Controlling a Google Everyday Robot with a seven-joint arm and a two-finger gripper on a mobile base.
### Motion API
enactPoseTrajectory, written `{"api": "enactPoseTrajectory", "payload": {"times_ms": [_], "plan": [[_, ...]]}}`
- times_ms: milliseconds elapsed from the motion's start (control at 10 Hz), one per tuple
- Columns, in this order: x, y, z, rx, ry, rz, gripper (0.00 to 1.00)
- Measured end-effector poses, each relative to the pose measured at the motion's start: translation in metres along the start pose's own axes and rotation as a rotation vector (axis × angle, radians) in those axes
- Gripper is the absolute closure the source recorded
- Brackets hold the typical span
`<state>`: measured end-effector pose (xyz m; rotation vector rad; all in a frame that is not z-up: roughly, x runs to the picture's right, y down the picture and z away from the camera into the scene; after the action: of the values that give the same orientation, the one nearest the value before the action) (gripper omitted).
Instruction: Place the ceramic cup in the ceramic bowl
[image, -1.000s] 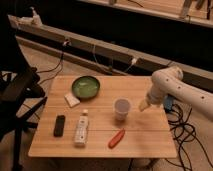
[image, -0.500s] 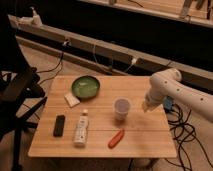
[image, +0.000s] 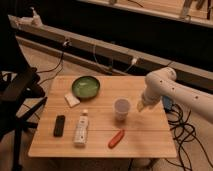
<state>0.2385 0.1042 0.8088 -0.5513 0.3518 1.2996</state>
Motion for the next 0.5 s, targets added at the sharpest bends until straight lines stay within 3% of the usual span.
{"api": "enactPoseTrajectory", "payload": {"times_ms": [100,300,500], "plan": [[-0.005,-0.008,-0.011,-0.018,-0.014,0.021,0.21],[-0.009,-0.022,-0.033,-0.073,-0.045,0.048,0.20],[-0.012,-0.023,-0.043,-0.132,-0.064,0.056,0.20]]}}
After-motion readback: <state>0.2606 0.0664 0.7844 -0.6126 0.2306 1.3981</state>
